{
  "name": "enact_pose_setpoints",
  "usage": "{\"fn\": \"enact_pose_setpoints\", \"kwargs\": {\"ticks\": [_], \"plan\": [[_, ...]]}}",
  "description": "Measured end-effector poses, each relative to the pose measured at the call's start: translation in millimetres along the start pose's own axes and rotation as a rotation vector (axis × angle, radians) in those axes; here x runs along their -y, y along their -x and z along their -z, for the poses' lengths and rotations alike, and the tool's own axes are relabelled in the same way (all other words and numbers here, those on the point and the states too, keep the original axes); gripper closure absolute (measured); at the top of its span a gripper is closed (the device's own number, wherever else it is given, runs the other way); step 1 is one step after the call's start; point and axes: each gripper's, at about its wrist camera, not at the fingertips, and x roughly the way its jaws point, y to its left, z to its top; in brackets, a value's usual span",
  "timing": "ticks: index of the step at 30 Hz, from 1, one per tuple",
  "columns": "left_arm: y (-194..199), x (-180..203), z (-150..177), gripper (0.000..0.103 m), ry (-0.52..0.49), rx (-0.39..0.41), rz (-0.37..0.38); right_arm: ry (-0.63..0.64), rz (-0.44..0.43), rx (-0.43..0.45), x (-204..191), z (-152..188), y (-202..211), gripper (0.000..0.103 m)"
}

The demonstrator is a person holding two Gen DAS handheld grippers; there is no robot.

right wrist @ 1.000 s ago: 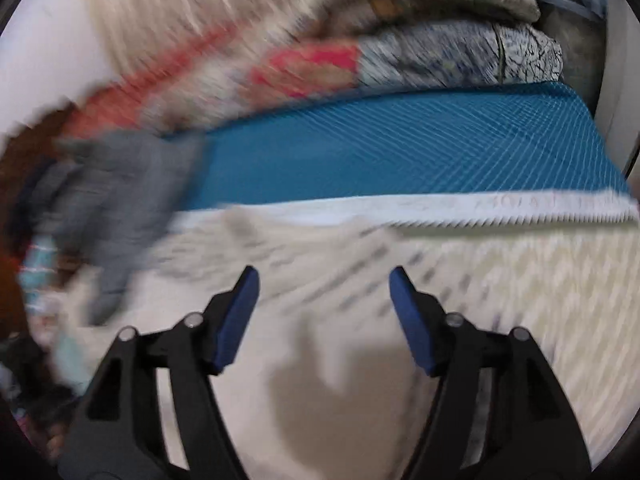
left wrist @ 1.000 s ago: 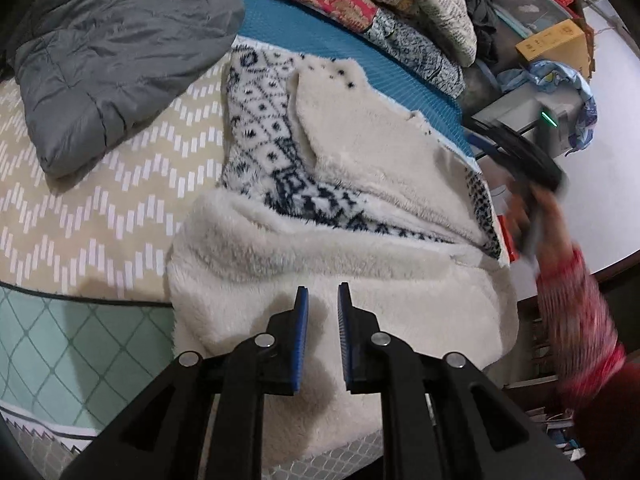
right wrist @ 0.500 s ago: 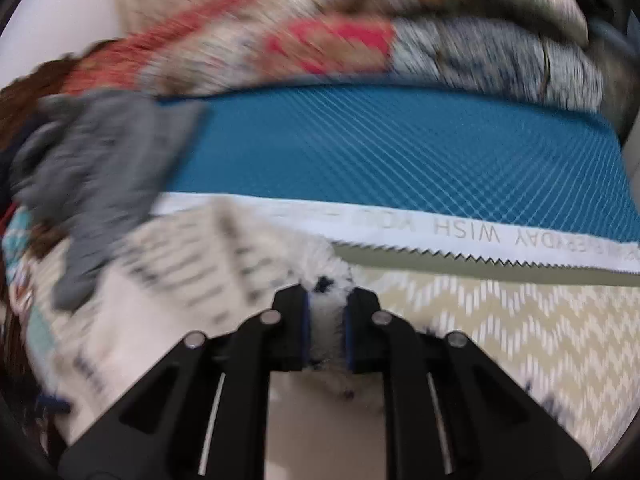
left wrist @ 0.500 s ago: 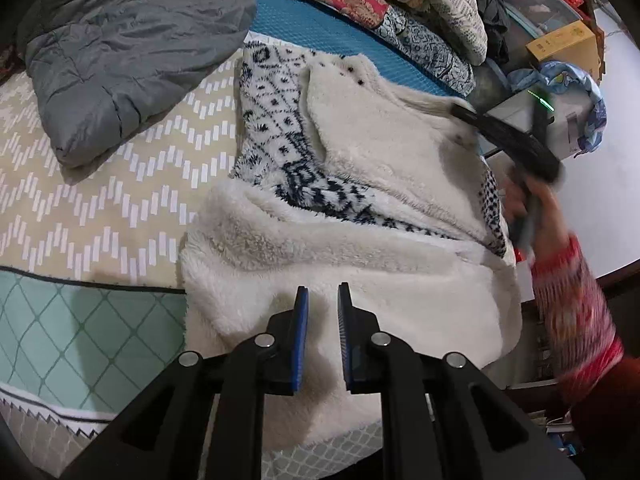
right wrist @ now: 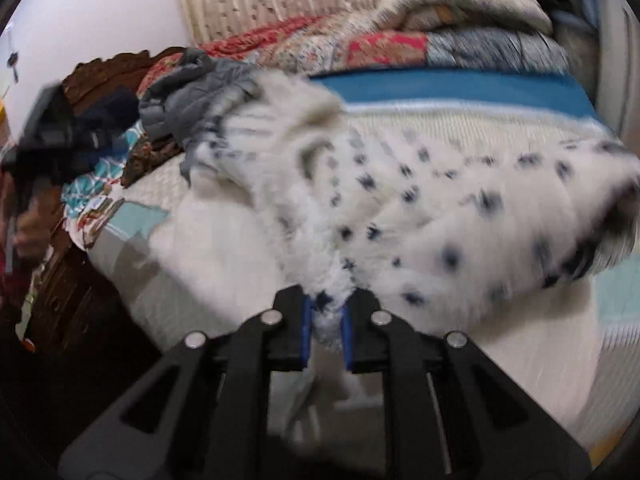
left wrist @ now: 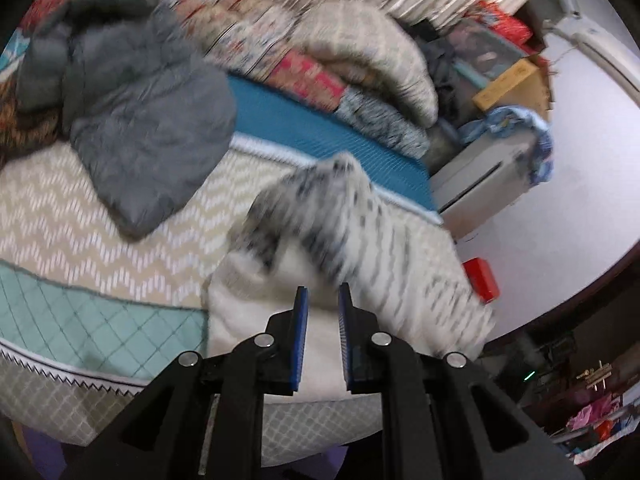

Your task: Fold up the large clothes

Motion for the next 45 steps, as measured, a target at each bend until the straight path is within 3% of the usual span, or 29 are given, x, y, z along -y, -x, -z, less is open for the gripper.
{"fn": "enact_pose_setpoints", "kwargs": {"ticks": [3,6,7,13,17,22,24,26,29,31,34,35,37,38,40,43,45], "plan": [[2,23,-13,0.089,-0.061,0.010,0.017,0.018,0.027,-0.072,-8,25,-9,0.088],[-9,42,-22,0.092,-0.089,0.003,0.027,-0.001,-0.035,-0.053,-14,24,-1,0.066],[-11,45,-22,0.092,-0.086,0.001,0.039,0.005,-0.054,-0.020,-17,17,7,0.064],[-21,44,-6,0.092,-0.076,-0.034,0.075,-0.002,-0.083,0.082,-17,-15,36,0.063],[-43,43,15,0.092,-0.142,-0.108,0.060,-0.043,0.036,0.135,5,-24,44,0.063],[-110,20,34,0.092,-0.192,-0.233,-0.072,-0.211,0.175,0.074,83,-24,11,0.064],[-144,3,28,0.092,-0.142,-0.276,-0.073,-0.271,0.151,0.074,108,-23,-4,0.066],[-173,-10,20,0.092,-0.102,-0.289,-0.097,-0.325,0.132,0.094,118,-26,-15,0.066],[-191,-16,12,0.092,-0.073,-0.279,-0.106,-0.313,0.180,0.102,110,-32,-23,0.064],[-188,-12,13,0.092,-0.089,-0.285,-0.116,-0.295,0.200,0.099,104,-33,-23,0.062],[-163,-1,19,0.092,-0.158,-0.290,-0.117,-0.319,0.137,0.119,102,-27,0,0.058],[-144,1,23,0.092,-0.186,-0.279,-0.118,-0.335,0.114,0.142,101,-24,15,0.054],[-118,2,23,0.094,-0.223,-0.234,-0.145,-0.373,0.095,0.208,104,-17,43,0.033],[-106,-1,20,0.101,-0.232,-0.206,-0.166,-0.394,0.093,0.241,107,-12,56,0.029],[-83,-18,14,0.103,-0.206,-0.157,-0.192,-0.446,0.112,0.278,116,-2,71,0.017],[-74,-54,6,0.103,-0.087,-0.165,-0.163,-0.554,0.146,0.250,139,17,73,0.014],[-78,-71,5,0.103,-0.007,-0.193,-0.112,-0.644,0.105,0.218,154,28,63,0.014]]}}
